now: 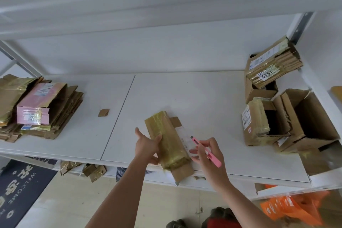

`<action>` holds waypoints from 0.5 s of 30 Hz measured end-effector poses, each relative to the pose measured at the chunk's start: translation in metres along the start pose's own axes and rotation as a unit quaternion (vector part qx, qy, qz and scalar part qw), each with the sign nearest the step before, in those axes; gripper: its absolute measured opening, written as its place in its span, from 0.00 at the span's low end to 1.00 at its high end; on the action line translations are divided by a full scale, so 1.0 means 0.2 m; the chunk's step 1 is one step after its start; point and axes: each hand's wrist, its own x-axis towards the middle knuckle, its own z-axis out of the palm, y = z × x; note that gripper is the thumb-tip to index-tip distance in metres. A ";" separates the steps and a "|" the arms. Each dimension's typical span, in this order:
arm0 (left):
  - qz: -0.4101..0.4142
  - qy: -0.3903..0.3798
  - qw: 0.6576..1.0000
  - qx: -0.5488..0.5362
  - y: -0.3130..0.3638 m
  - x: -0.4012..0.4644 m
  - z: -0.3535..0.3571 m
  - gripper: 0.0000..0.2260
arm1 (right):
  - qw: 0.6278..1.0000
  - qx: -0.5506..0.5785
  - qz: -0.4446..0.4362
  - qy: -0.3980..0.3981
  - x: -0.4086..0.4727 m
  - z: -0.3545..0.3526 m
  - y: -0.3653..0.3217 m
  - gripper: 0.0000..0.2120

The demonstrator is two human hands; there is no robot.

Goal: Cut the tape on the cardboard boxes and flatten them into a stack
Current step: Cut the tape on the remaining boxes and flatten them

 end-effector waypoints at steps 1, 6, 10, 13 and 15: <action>-0.013 -0.009 0.999 -0.041 -0.01 0.01 0.02 0.45 | 1.000 0.004 -0.001 -0.004 -0.01 0.02 0.00 0.06; 0.088 -0.012 0.996 0.026 -0.02 0.07 0.05 0.44 | 1.000 0.003 0.000 0.006 -0.05 0.03 0.02 0.05; 0.158 -0.090 0.980 0.082 -0.01 0.15 0.02 0.39 | 0.999 -0.027 -0.019 0.032 -0.11 0.07 0.03 0.08; 0.168 -0.087 0.977 0.099 -0.02 0.17 0.01 0.37 | 0.998 -0.033 -0.041 0.046 -0.16 0.09 0.03 0.12; 0.179 -0.088 0.973 0.115 -0.03 0.18 -0.01 0.35 | 0.998 -0.024 -0.027 0.053 -0.17 0.11 0.04 0.09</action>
